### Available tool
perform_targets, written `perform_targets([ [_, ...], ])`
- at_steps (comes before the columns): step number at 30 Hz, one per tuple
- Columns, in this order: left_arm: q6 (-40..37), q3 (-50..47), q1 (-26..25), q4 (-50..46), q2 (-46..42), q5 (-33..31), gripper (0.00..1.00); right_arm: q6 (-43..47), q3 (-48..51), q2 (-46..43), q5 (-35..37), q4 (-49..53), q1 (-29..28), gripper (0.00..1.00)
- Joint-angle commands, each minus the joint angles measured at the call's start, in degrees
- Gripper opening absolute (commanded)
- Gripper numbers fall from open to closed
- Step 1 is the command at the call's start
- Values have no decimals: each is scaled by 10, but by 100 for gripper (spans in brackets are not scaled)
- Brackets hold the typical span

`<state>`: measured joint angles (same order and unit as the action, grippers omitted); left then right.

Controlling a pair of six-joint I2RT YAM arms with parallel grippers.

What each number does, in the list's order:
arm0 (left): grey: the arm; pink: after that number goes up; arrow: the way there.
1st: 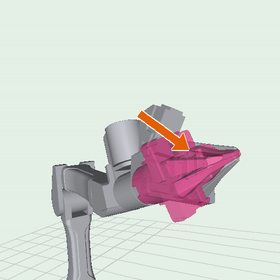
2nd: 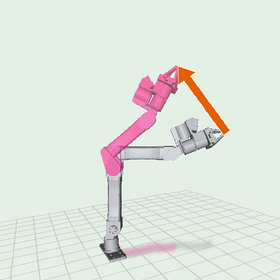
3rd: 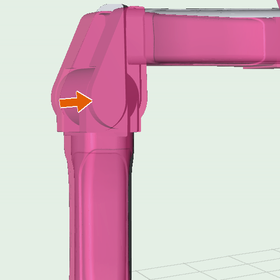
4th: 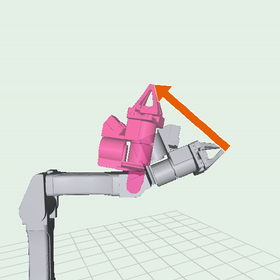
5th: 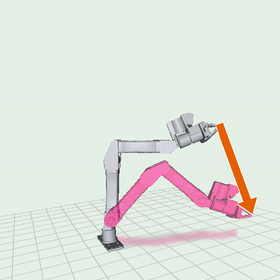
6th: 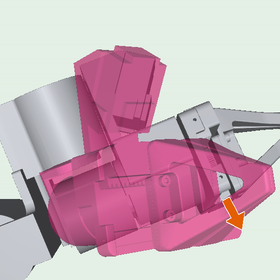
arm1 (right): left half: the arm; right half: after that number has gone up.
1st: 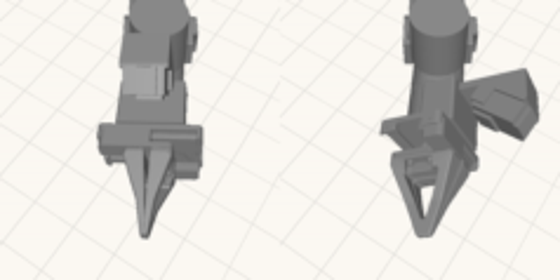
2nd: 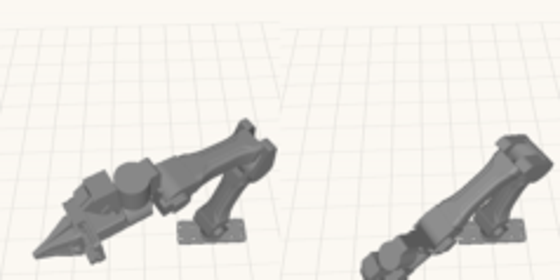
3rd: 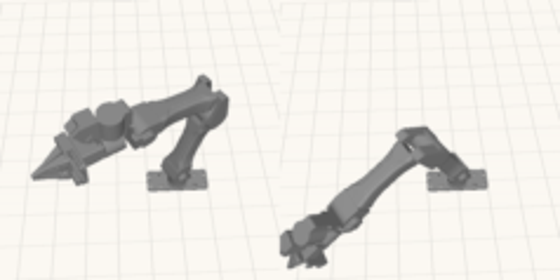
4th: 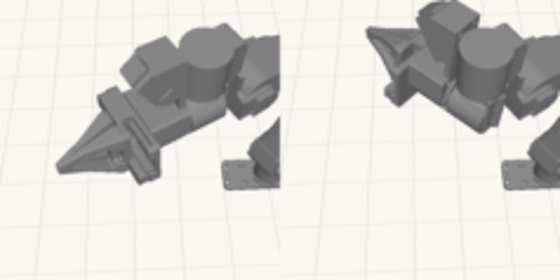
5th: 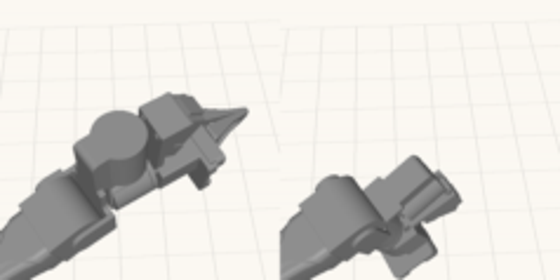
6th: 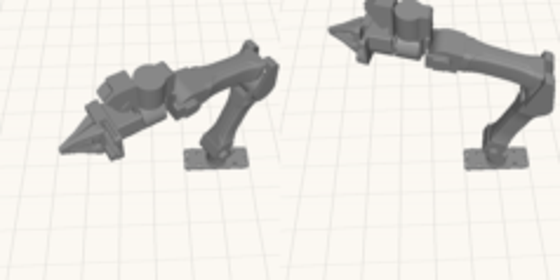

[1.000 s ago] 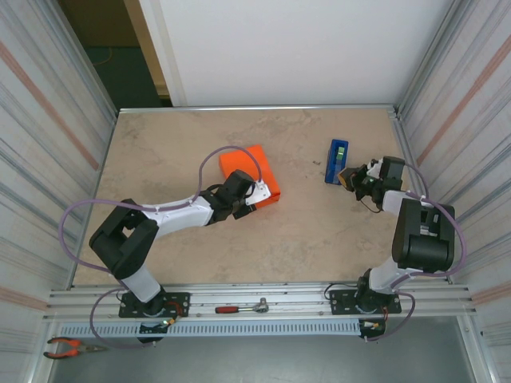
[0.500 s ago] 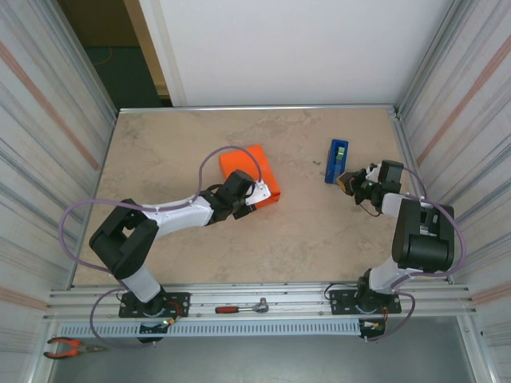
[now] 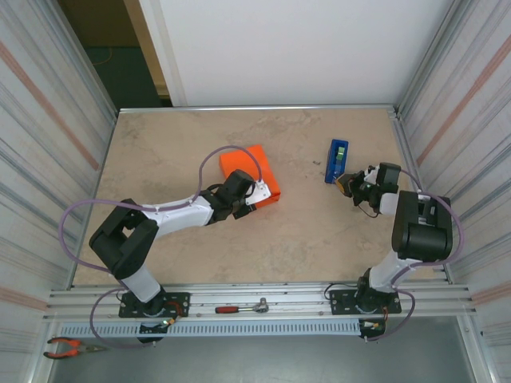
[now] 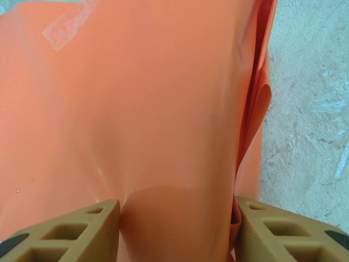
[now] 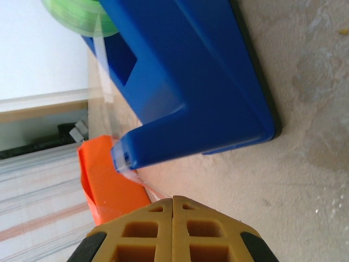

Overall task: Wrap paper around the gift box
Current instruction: Tear off the tape with the cutter.

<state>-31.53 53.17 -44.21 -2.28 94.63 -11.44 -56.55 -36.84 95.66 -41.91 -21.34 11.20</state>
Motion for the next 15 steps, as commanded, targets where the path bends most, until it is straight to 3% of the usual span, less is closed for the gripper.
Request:
perform_targets([
  [1,8,-3,7,-60,19,18,53,-8,16,34,-12,2,-5,0],
  [15,7,-4,7,-60,18,17,51,-38,7,99,-17,-55,-19,0],
])
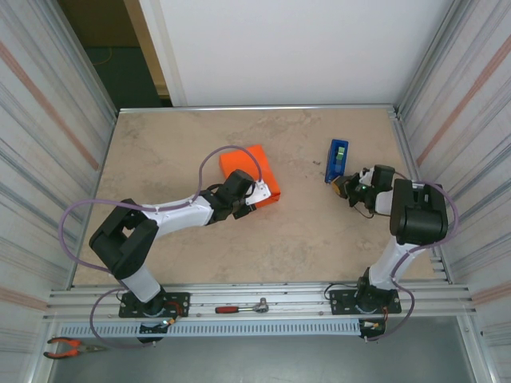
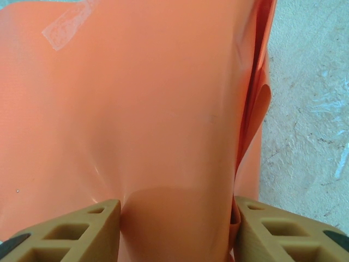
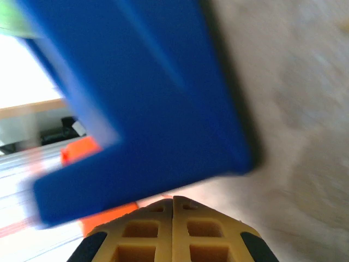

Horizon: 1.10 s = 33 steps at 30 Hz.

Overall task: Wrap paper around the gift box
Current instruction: Tear off the tape with the cutter.

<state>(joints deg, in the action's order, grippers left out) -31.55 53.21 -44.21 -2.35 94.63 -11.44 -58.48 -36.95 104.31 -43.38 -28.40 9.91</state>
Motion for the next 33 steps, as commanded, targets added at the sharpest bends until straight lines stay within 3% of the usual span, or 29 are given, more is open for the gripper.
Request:
perform_targets([
  [1,8,-5,8,-59,18,18,51,-21,9,11,-3,13,-6,0],
  [10,7,-7,7,-58,16,19,50,5,6,-58,-17,58,-22,0],
  [19,8,-9,6,-54,14,18,49,62,6,-161,-26,133,-74,0],
  [33,-9,-13,7,-54,22,10,48,141,108,-257,-30,-15,-221,0],
])
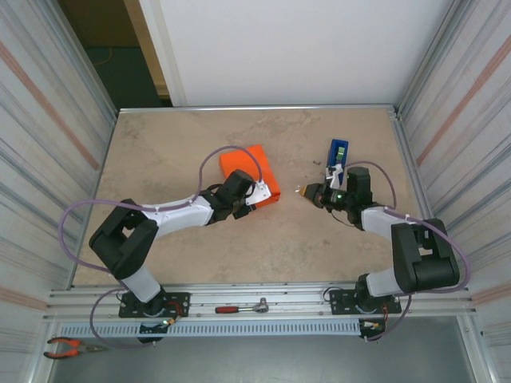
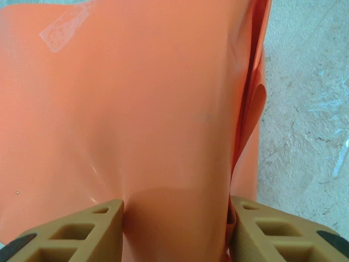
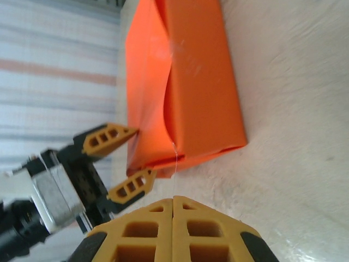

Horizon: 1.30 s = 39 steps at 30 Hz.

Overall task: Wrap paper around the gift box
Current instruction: Tear off the tape with the cutter, then wrap the gift box with the wrapping paper.

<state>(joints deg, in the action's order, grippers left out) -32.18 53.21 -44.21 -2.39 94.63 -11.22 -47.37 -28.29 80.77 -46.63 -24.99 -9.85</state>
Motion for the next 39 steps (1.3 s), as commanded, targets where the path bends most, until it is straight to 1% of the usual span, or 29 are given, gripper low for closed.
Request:
perform_targets([
  [1,-3,-13,7,-54,23,7,47,31,30,-26,8,-63,-33,0],
  [4,-3,-12,7,-54,24,6,47,34,51,-39,20,-98,-61,0],
  [8,-4,-12,7,-56,25,6,47,47,58,-53,42,-111,-95,0],
  [15,-5,-11,7,-56,25,5,46,42,77,-47,88,-165,-131,0],
  [20,-3,-13,7,-56,23,6,46,26,85,-8,118,-229,-161,0],
  [25,-1,-14,7,-56,21,5,46,-4,87,58,138,-325,-189,0],
  [30,-2,-15,7,-57,21,4,45,-8,84,94,165,-371,-212,0],
  [35,-2,-15,7,-58,21,5,45,-13,81,121,176,-400,-219,0],
  [39,-2,-14,8,-58,22,4,45,-37,77,161,180,-459,-220,0],
])
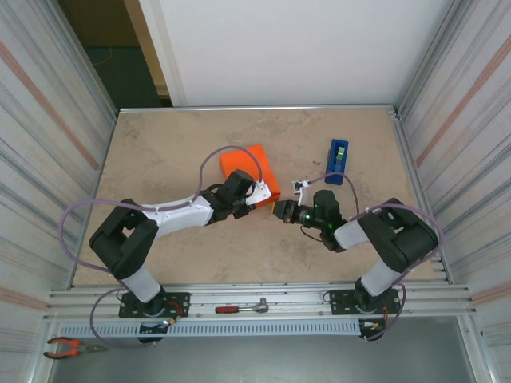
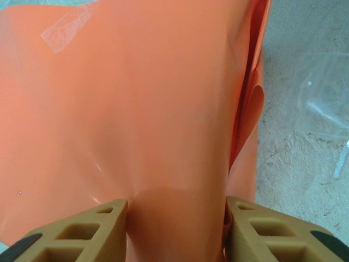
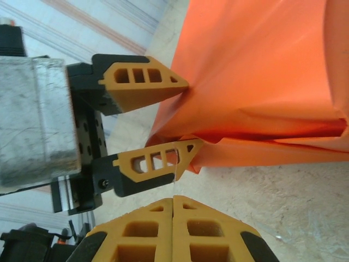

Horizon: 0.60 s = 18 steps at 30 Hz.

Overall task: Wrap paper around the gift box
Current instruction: Wrap the gift box with the wrapping paper.

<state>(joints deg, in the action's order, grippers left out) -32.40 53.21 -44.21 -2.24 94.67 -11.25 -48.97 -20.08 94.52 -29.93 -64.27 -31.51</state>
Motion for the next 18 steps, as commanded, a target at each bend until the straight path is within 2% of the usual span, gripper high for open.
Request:
perform_targets([
  [1,1,-14,7,-60,22,4,44,-27,-6,35,14,-82,-4,0],
  [9,0,-15,6,-60,22,3,44,-56,-22,100,19,-160,-18,0],
  [18,-1,-16,5,-61,23,2,43,-53,-19,98,26,-165,-19,0],
])
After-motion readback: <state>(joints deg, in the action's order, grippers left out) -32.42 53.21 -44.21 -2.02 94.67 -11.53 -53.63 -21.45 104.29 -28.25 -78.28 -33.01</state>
